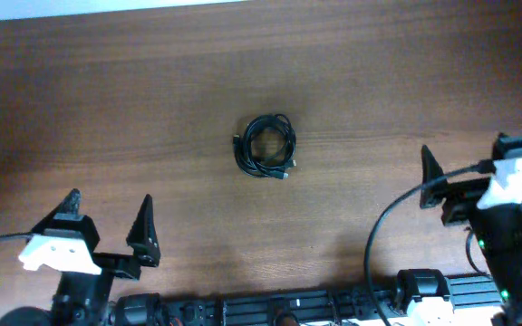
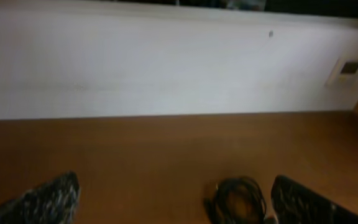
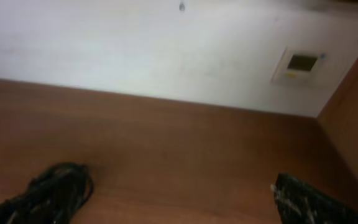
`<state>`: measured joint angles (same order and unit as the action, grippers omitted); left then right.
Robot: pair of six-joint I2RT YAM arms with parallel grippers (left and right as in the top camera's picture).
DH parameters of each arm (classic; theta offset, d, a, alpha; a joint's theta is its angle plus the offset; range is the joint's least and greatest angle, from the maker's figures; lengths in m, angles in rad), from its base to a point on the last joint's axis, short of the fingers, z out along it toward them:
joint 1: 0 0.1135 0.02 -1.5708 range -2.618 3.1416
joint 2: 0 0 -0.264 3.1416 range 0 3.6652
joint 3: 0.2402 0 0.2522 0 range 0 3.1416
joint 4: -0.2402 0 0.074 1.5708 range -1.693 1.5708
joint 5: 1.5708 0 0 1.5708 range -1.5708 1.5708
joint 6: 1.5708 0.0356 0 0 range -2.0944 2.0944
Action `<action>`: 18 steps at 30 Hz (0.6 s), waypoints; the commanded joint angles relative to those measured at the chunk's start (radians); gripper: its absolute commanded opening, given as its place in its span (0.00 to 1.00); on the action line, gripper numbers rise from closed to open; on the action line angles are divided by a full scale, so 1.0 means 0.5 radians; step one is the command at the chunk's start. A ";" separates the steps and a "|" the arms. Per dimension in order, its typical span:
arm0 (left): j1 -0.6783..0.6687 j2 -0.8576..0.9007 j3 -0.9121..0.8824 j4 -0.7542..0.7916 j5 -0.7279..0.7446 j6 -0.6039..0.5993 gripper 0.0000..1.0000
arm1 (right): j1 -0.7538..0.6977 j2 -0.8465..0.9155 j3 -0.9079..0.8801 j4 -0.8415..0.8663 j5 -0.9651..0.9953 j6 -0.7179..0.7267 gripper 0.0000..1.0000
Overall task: Untangle cables
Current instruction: 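Move the right gripper forward over the coiled black cable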
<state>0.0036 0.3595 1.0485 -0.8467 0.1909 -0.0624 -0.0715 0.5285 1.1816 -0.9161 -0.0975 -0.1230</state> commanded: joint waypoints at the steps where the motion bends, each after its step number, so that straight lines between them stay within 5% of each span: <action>1: 0.011 0.185 0.239 -0.144 -0.005 -0.024 0.99 | 0.029 0.005 0.127 -0.147 -0.034 0.175 0.99; 8: 0.011 0.236 0.315 -0.196 0.302 -0.024 0.99 | 0.031 0.005 0.145 -0.380 -0.711 0.212 0.99; 18: 0.011 0.236 0.315 -0.271 0.338 -0.025 0.99 | 0.031 0.005 0.145 -0.420 -0.803 0.212 0.99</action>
<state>0.0036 0.4740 1.1892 -0.9756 0.3370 -0.0692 -0.0628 0.5285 1.2392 -1.1263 -0.4583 -0.0257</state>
